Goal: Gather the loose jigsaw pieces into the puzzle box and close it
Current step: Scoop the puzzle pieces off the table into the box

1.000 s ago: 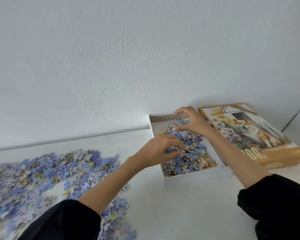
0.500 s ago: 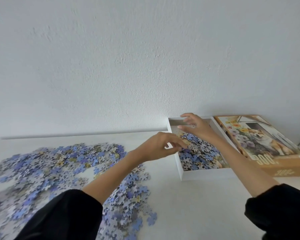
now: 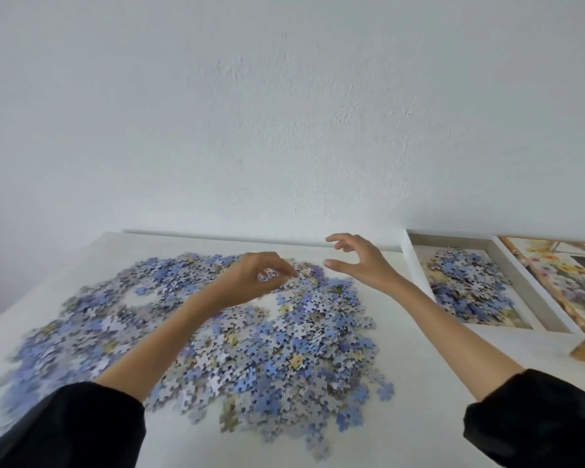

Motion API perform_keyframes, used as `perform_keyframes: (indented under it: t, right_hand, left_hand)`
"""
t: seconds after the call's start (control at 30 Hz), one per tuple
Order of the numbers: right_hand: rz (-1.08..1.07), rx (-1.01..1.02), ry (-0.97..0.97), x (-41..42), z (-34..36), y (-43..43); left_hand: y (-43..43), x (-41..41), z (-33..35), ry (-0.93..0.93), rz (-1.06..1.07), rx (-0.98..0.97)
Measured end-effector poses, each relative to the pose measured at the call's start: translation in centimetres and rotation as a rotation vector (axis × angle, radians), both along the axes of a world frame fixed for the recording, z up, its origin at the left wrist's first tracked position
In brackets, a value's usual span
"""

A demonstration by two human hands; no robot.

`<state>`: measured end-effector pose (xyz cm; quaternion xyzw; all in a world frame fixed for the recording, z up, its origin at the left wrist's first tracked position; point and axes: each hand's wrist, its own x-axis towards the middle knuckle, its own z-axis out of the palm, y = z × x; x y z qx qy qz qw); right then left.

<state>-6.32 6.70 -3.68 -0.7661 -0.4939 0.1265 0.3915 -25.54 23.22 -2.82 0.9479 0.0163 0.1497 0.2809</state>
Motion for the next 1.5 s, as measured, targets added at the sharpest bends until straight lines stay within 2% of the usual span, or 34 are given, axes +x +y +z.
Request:
perform_keyframes:
  t: [0.13, 0.3, 0.4, 0.5, 0.57, 0.77, 0.83, 0.9, 0.97, 1.03, 1.1, 1.3, 1.4, 1.5]
  right_hand:
    - [-0.071, -0.145, -0.02, -2.9, -3.4, 1.8]
    - [-0.216, -0.19, -0.086, -4.8, -6.7, 2.2]
    - [-0.245, -0.2, -0.122, -5.7, -7.3, 2.8]
    - [-0.221, -0.232, -0.103, -6.3, -7.1, 3.4]
    - [-0.199, -0.251, -0.078, -6.5, -6.9, 3.9]
    - [-0.15, -0.208, 0.019, -8.8, -6.8, 5.7]
    - [-0.157, -0.137, 0.057, -9.3, -6.4, 5.8]
    - [-0.203, -0.056, 0.04, -9.4, -5.7, 5.5]
    - [-0.251, -0.019, 0.027, -9.2, -5.7, 5.0]
    - [-0.284, -0.075, 0.03, -9.1, -6.1, 4.5]
    - [-0.285, -0.162, -0.011, -9.5, -7.0, 4.6]
    - [-0.222, -0.187, -0.075, -11.5, -7.5, 6.9]
    - [-0.24, -0.085, -0.02, -11.4, -6.9, 6.7]
    - [-0.333, 0.057, -0.004, -10.1, -6.0, 5.6]
  left_hand:
    - [5.3, -6.2, -2.1, 0.018, 0.143, 0.066]
    - [13.3, -14.8, -5.8, -0.008, 0.479, 0.163]
    - [16.1, -18.0, -7.2, 0.182, 0.654, 0.147]
    - [16.4, -18.2, -8.5, 0.284, 0.647, 0.151]
    - [15.8, -17.0, -9.0, 0.259, 0.613, 0.161]
    - [13.3, -13.5, -8.0, 0.142, 0.442, 0.03]
    - [13.7, -13.8, -7.4, 0.066, 0.474, -0.004]
    - [15.3, -14.8, -7.2, -0.003, 0.592, 0.032]
    - [17.7, -16.4, -7.7, 0.037, 0.767, 0.111]
    - [19.4, -18.1, -8.5, 0.161, 0.891, 0.115]
    - [19.9, -19.0, -9.2, 0.228, 0.885, 0.094]
    - [17.2, -17.1, -8.7, 0.142, 0.659, -0.047]
    - [15.6, -16.3, -7.6, 0.071, 0.599, -0.155]
    - [17.2, -16.1, -7.2, -0.019, 0.707, -0.163]
